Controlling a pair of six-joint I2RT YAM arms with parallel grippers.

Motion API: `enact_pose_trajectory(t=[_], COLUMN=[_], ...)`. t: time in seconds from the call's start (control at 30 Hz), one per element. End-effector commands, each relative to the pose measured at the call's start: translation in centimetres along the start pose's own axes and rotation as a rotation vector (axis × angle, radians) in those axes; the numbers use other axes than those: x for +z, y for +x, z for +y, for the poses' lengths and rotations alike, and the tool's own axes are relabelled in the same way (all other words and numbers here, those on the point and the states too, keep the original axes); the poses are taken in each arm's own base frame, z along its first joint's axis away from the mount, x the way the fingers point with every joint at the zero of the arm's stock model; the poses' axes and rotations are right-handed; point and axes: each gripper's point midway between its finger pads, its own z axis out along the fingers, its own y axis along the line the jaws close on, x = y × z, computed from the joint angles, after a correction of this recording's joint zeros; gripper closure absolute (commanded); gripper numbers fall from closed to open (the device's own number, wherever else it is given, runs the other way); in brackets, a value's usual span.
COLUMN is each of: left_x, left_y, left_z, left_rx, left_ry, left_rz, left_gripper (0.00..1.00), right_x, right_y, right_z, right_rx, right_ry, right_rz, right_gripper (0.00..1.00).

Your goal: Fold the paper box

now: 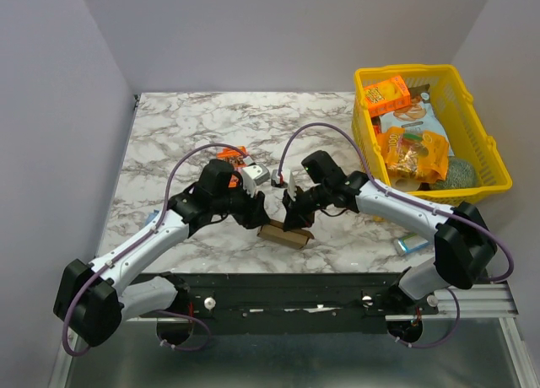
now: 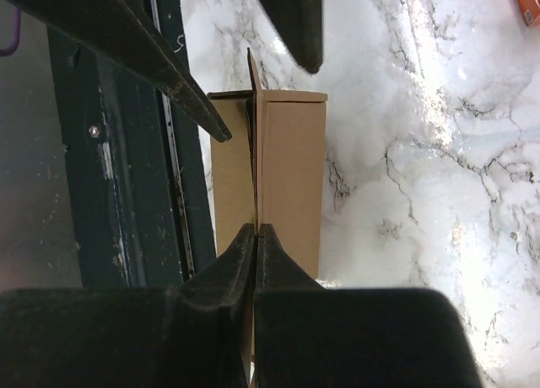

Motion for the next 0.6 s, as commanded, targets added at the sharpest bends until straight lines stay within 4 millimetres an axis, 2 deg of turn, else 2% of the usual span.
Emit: enact_pose_trajectory(t=[0.0,0.17,0.37,0.57], left_x=[-0.2,0.0,0.0,0.1], left_y=[-0.4,0.0,0.4,0.5], left_z=[0.0,0.0,0.2,0.4], left_rx=[0.033,0.044,0.059,0.063], left_ry=[-0.024,-0.047,-0.079,-0.101], left_rz=[0.002,0.025,0.038,0.047], left_gripper=[0.54,0.66,0.7,0.81], right_x=[-0.2,-0.3,-0.3,-0.3], right_y=[-0.5,-0.4,-0.4,-0.2], right_z=[-0.1,-0.4,-0.8,-1.3], right_rx=[-0.011,-0.014,-0.014,-0.008], right_ry=[-0.004,0.019,0.038,0.061], right_rz=[-0.005,0.0,0.004,0.013], right_gripper=[0.91,0.91,0.91,0.91])
